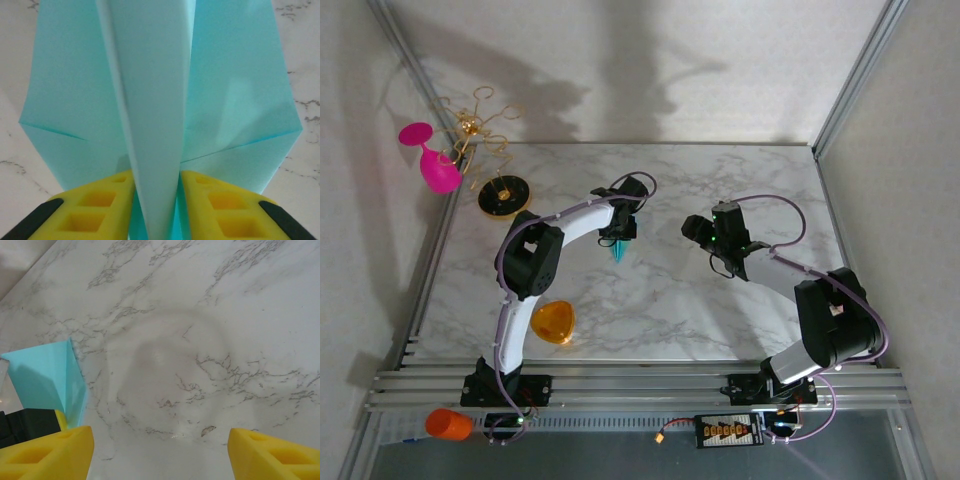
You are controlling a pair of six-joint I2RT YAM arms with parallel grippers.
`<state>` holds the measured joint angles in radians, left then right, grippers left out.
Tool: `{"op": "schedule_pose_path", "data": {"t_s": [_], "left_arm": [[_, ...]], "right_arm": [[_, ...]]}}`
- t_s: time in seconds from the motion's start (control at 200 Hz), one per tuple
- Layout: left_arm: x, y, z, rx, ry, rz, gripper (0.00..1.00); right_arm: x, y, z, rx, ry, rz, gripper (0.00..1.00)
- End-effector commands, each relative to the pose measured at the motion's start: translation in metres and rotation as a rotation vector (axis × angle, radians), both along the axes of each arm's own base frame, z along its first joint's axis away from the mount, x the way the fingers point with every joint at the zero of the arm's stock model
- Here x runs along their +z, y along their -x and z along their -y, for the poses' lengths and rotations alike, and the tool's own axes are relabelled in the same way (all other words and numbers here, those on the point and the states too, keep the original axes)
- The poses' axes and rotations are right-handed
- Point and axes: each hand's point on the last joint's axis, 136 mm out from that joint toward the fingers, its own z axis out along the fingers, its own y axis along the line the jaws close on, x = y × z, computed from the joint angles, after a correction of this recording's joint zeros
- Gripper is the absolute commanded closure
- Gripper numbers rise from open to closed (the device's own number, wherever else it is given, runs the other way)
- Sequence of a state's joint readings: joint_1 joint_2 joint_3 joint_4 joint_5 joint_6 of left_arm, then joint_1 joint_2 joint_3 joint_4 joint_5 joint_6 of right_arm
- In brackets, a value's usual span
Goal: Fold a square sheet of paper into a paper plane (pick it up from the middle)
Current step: Move the paper plane to the top-center of the table.
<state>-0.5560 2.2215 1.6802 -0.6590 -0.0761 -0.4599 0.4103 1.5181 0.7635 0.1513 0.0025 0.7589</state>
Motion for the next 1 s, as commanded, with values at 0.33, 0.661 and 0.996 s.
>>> {"op": "schedule_pose_path", "data": {"t_s": [0.33, 0.661, 0.996], "left_arm": [[-0.01, 0.012, -0.003, 0.009, -0.018, -0.031, 0.73], [0.036, -0.017, 0.004, 0.042, 0.027, 0.107, 0.9], [0.032, -0.048, 0.0, 0.059, 0.018, 0.141, 0.94]], "right_arm": [[0.003, -0.007, -0.003, -0.004, -0.014, -0.01, 0.28], [0.004, -0.007, -0.002, -0.008, -0.009, -0.009, 0.28], [0.007, -0.007, 0.002, -0.017, -0.001, 0.004, 0.27]]}}
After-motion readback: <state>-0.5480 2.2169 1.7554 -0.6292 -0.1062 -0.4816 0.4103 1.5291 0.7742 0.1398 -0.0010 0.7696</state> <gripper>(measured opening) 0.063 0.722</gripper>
